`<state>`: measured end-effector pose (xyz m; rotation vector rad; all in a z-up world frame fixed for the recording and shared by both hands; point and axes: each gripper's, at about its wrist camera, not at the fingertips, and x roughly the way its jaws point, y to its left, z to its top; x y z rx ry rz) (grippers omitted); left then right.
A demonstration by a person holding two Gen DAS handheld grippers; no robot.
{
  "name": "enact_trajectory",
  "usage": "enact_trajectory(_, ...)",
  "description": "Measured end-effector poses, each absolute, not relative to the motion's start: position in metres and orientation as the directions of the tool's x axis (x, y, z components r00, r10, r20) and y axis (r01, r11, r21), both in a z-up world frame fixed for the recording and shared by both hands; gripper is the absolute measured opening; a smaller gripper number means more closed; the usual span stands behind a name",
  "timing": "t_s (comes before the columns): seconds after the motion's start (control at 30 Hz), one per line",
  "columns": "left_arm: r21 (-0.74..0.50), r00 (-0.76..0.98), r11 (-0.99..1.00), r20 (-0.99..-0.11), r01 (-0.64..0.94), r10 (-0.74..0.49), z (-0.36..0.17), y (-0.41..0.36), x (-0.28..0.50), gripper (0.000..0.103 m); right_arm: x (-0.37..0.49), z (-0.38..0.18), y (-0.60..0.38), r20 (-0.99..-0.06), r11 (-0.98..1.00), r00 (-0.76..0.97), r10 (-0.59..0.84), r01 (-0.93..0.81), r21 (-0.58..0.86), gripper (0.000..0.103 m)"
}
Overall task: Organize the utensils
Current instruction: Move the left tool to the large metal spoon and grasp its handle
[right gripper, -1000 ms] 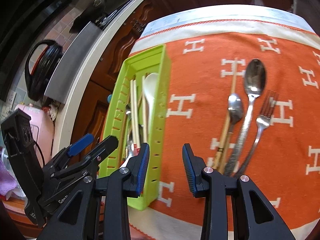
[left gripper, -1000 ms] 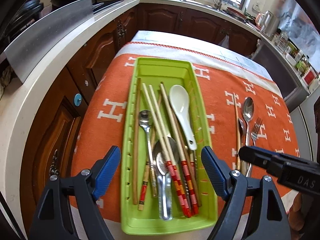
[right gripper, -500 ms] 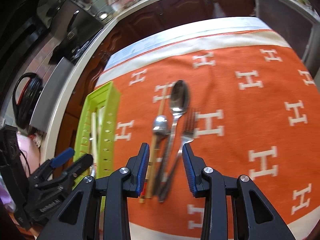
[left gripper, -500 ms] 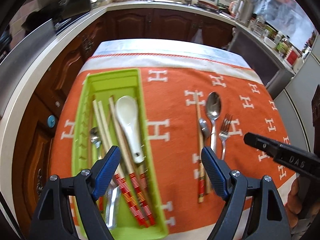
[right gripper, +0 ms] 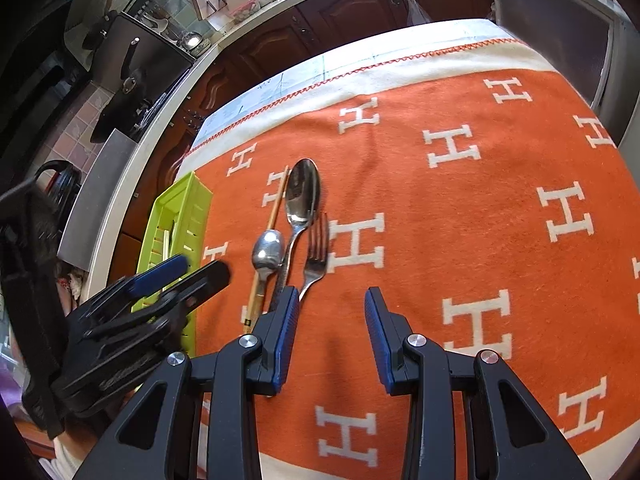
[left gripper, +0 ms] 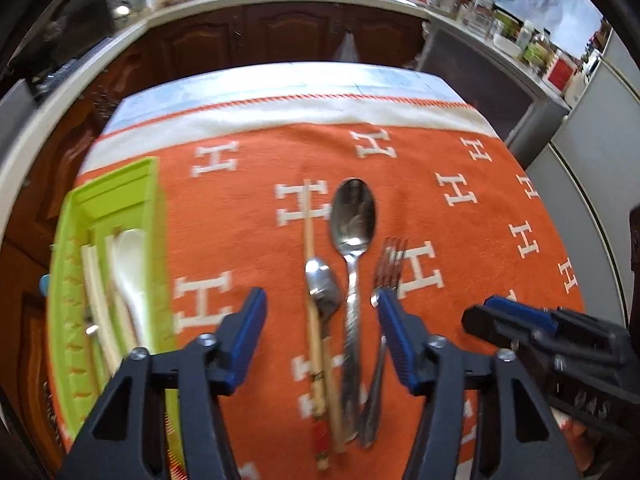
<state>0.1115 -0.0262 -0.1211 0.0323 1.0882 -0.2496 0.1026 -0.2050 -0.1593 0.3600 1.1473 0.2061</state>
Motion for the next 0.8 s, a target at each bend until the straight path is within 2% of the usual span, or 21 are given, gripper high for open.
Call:
enact_trajectory(0.17,-0.145,0.365,0.962,-0.904,0.230,-0.224,-0.141,-0.043,0.139,0.016,0.104,-0.173,-0.219,-0.847,0.910,0.385,0.367,0.041,0.412,0.035)
enact_trajectory(0.27,-0.150,0.342,0.960,-0.912,0.235,-0.226,-0.149,-0.049,0.147,0.010,0.105,-0.180,-0.228,-0.845,0.903,0.380,0.376,0.056,0.427,0.035)
enact_trajectory(0.53,-0.098,0.325,0.962,-0.928,0.253,-0.180,-0.160,-0.061,0.152,0.010,0.114,-0.200,-0.243,-0.840,0.883,0.360,0.406,0.083,0.462,0.035)
enact_trajectory(0.63,-0.100,0.296,0.965,-0.940,0.241,-0.171,-0.165,-0.060,0.150,0.014,0.116,-0.206,-0.245,-0.837,0.877,0.356,0.416,0.086,0.472,0.035)
enact_trajectory(0.8,-0.035,0.322,0.963,-0.939,0.269,-0.124,-0.167,-0.068,0.144,0.015,0.119,-0.211,-0.247,-0.833,0.872,0.353,0.427,0.084,0.483,0.035)
